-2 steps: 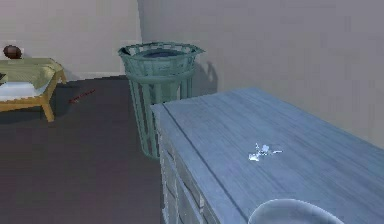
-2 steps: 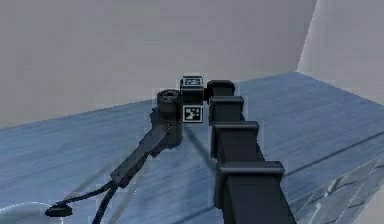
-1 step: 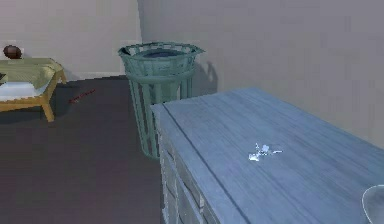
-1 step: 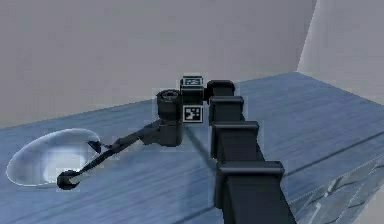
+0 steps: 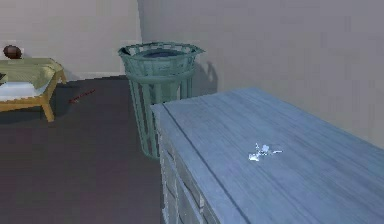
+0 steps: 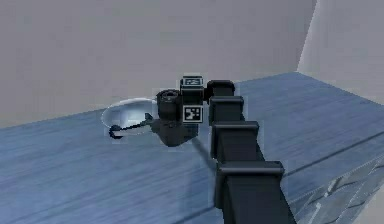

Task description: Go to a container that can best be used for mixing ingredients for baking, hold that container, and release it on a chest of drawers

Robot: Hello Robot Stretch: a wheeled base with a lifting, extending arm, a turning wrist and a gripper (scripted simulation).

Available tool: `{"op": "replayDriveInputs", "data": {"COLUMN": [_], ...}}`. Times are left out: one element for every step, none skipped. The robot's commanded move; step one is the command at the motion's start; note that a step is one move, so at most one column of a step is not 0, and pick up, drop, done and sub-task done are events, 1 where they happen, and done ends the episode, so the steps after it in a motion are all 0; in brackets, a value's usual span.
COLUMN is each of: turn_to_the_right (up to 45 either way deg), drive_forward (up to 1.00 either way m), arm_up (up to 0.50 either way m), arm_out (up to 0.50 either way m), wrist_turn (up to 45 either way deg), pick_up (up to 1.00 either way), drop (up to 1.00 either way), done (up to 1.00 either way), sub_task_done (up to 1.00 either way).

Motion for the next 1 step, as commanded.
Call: {"op": "replayDriveInputs", "data": {"turn_to_the_right": [0.0], "drive_forward": [0.00], "arm_up": [0.00], "arm_out": [0.00], "wrist_turn": [33.0], "pick_up": [0.00], "drop": [0.00], "done": [0.00], "sub_task_done": [0.00]}}
